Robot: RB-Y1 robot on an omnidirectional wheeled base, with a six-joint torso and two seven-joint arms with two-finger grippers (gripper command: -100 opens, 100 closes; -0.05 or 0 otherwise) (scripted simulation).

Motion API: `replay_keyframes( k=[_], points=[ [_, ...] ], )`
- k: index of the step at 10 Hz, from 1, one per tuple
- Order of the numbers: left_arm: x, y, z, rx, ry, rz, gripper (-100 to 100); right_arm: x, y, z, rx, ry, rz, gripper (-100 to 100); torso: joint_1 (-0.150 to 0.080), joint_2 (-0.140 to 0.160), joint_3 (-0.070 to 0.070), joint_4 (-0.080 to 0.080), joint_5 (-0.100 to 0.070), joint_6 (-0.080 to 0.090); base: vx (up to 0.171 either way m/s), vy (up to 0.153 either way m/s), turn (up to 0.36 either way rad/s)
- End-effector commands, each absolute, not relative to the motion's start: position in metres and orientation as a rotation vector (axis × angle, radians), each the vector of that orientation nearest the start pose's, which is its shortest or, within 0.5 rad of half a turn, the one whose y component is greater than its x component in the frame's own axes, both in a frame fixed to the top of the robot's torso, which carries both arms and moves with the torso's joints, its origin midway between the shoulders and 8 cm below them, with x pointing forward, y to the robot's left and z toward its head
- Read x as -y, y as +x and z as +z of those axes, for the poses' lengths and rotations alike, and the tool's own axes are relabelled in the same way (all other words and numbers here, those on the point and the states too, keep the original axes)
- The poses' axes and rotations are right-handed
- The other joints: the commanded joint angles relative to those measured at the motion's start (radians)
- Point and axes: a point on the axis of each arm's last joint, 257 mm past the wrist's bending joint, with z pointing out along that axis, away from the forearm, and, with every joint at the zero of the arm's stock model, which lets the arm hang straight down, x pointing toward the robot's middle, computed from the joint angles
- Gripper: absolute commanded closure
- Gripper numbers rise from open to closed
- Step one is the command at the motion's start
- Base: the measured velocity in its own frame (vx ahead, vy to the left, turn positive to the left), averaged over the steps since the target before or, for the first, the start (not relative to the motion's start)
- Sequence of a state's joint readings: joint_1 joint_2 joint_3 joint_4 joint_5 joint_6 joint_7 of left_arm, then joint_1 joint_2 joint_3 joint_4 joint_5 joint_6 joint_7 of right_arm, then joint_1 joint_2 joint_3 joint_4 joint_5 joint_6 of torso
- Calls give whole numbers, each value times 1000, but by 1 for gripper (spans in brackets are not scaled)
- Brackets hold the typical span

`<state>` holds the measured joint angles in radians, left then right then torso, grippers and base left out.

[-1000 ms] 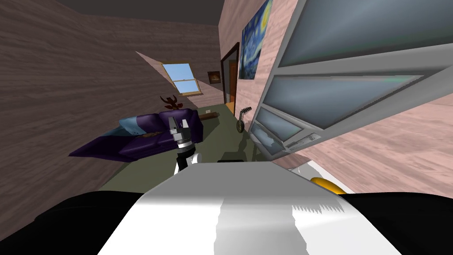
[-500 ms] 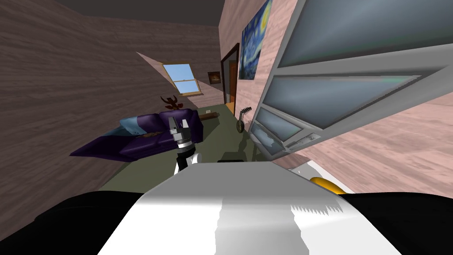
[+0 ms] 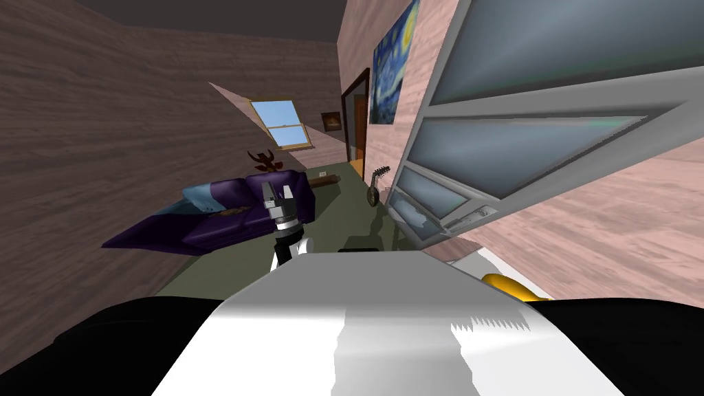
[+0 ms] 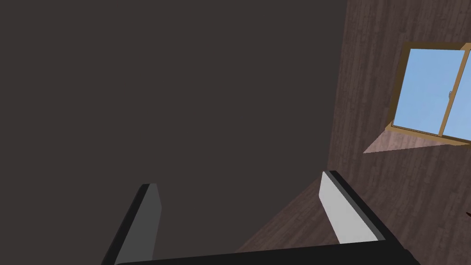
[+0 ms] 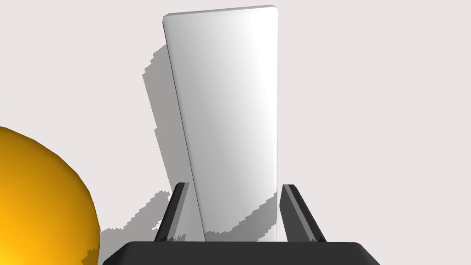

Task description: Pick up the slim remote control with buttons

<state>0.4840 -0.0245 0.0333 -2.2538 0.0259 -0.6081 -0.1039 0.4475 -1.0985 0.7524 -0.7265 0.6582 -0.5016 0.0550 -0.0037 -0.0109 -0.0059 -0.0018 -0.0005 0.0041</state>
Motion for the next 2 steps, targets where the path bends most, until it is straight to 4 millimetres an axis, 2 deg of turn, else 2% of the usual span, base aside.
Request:
replay_keyframes(
  k=[1,2],
  points=[
    [-292,328,38,-530,-574,-1210,0,611,-67,-519,-3111,-235,-45,100,0,0,0,0,0,0,11,14,-9],
    [-292,328,38,-530,-574,-1210,0,610,-67,-519,-3111,-233,-42,0,-1,1,0,0,0,0,0,0,0]
  ],
)
